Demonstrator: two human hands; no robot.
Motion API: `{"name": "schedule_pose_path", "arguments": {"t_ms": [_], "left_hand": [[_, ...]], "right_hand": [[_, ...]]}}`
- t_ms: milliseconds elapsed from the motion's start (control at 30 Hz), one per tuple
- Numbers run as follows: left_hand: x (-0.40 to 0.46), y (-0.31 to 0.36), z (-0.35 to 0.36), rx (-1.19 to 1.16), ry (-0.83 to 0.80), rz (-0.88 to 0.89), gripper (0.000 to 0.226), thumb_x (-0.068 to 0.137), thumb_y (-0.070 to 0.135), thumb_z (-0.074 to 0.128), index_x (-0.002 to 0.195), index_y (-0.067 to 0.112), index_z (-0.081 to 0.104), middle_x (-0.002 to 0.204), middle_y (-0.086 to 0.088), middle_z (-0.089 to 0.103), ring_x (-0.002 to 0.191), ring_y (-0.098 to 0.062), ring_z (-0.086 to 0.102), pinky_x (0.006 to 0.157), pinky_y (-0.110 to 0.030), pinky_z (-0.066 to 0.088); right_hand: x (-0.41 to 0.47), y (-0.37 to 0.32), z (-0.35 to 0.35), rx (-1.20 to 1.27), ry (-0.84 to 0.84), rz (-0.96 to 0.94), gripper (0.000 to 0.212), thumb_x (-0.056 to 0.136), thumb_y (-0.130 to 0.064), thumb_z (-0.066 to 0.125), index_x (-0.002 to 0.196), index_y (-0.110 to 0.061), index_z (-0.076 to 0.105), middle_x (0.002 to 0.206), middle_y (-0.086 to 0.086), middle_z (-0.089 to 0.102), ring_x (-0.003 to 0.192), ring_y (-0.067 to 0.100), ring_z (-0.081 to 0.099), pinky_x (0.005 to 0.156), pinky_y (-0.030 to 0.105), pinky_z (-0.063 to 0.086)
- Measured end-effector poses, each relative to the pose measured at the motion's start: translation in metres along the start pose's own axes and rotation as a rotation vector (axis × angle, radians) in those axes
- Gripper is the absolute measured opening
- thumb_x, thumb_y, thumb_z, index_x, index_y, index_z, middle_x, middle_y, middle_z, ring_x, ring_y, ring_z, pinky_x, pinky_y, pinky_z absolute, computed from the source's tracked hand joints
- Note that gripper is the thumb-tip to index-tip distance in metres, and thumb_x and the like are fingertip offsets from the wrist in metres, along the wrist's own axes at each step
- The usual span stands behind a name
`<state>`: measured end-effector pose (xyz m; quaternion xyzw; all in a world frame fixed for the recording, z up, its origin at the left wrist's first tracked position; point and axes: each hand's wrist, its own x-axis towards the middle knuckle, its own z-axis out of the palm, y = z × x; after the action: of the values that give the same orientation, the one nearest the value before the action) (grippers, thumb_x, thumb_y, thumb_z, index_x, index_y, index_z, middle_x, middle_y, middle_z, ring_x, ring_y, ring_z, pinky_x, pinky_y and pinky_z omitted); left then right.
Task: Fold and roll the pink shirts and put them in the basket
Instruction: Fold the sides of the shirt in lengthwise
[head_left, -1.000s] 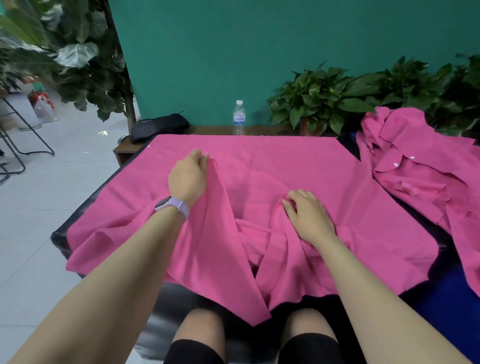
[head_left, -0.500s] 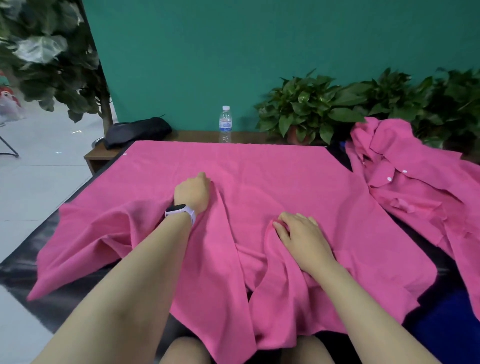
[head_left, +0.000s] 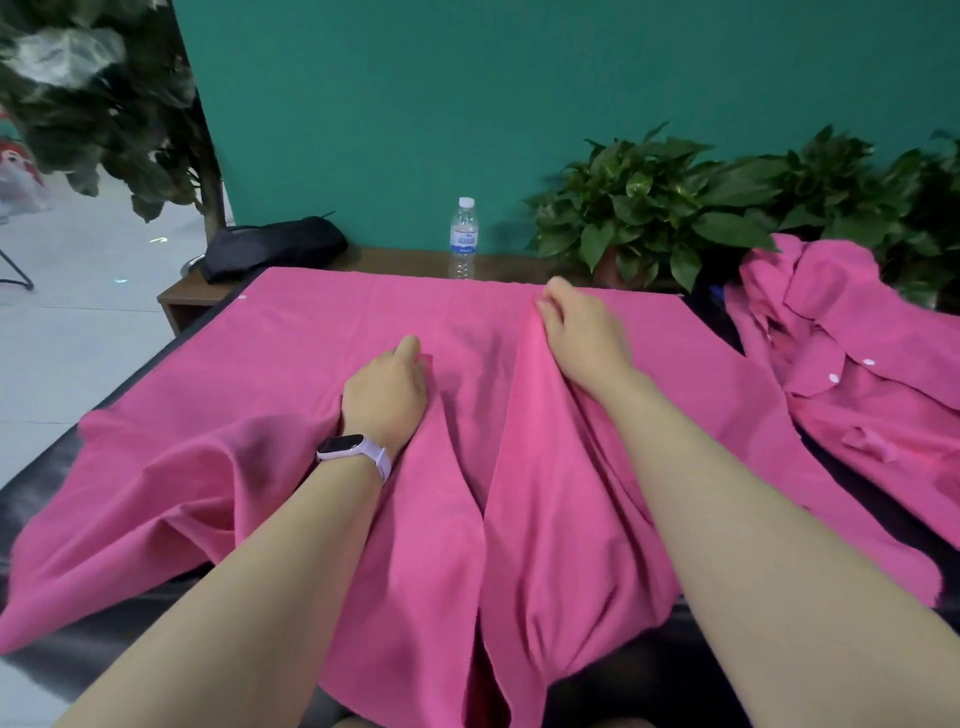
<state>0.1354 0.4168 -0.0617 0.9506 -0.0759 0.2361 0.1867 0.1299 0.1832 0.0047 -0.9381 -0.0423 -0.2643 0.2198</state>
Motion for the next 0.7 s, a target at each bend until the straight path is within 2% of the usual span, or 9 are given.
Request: {"name": "schedule_pose_path", "arguments": {"t_ms": [100, 300, 400, 600, 700], "left_hand": [[0.004, -0.003, 0.005, 0.008, 0.02, -0.018, 0.012, 0.099, 0.02, 0.041, 0.094, 0.01, 0.043, 0.071, -0.009, 0.047, 0.065, -0.035, 0.041, 0.057, -0.039, 0.027], [0.009, -0.005, 0.012, 0.034, -0.018, -0.031, 0.013, 0.099, 0.021, 0.04, 0.089, 0.013, 0.037, 0.06, 0.0, 0.035, 0.062, -0.035, 0.04, 0.055, -0.038, 0.023], [0.008, -0.004, 0.012, 0.015, -0.026, -0.052, 0.015, 0.1, 0.023, 0.039, 0.089, 0.012, 0.036, 0.062, -0.003, 0.042, 0.063, -0.035, 0.042, 0.056, -0.039, 0.028], [-0.007, 0.002, 0.0, 0.037, -0.071, -0.122, 0.008, 0.099, 0.017, 0.038, 0.093, 0.013, 0.035, 0.081, -0.017, 0.061, 0.066, -0.034, 0.043, 0.059, -0.039, 0.031], [-0.021, 0.005, -0.009, 0.05, -0.083, -0.133, 0.007, 0.099, 0.017, 0.039, 0.093, 0.013, 0.035, 0.085, -0.018, 0.064, 0.066, -0.034, 0.044, 0.059, -0.039, 0.031]], "right_hand": [[-0.014, 0.03, 0.043, -0.166, -0.128, 0.043, 0.025, 0.108, -0.034, 0.037, 0.101, -0.014, 0.051, 0.094, 0.011, 0.066, 0.089, 0.038, 0.061, 0.069, 0.044, 0.045], [-0.018, 0.047, 0.061, -0.129, -0.057, 0.045, 0.026, 0.106, -0.036, 0.042, 0.099, -0.014, 0.054, 0.093, 0.013, 0.067, 0.087, 0.038, 0.062, 0.064, 0.039, 0.034], [-0.021, 0.046, 0.062, -0.149, -0.047, 0.048, 0.026, 0.106, -0.034, 0.043, 0.1, -0.012, 0.056, 0.093, 0.015, 0.068, 0.087, 0.039, 0.062, 0.065, 0.038, 0.033], [-0.037, 0.041, 0.057, -0.185, -0.065, 0.078, 0.026, 0.106, -0.032, 0.041, 0.105, -0.011, 0.056, 0.094, 0.018, 0.069, 0.086, 0.041, 0.063, 0.065, 0.039, 0.032], [-0.053, 0.036, 0.051, -0.202, -0.083, 0.072, 0.025, 0.106, -0.031, 0.04, 0.105, -0.011, 0.055, 0.091, 0.016, 0.069, 0.083, 0.039, 0.064, 0.064, 0.039, 0.032]]}}
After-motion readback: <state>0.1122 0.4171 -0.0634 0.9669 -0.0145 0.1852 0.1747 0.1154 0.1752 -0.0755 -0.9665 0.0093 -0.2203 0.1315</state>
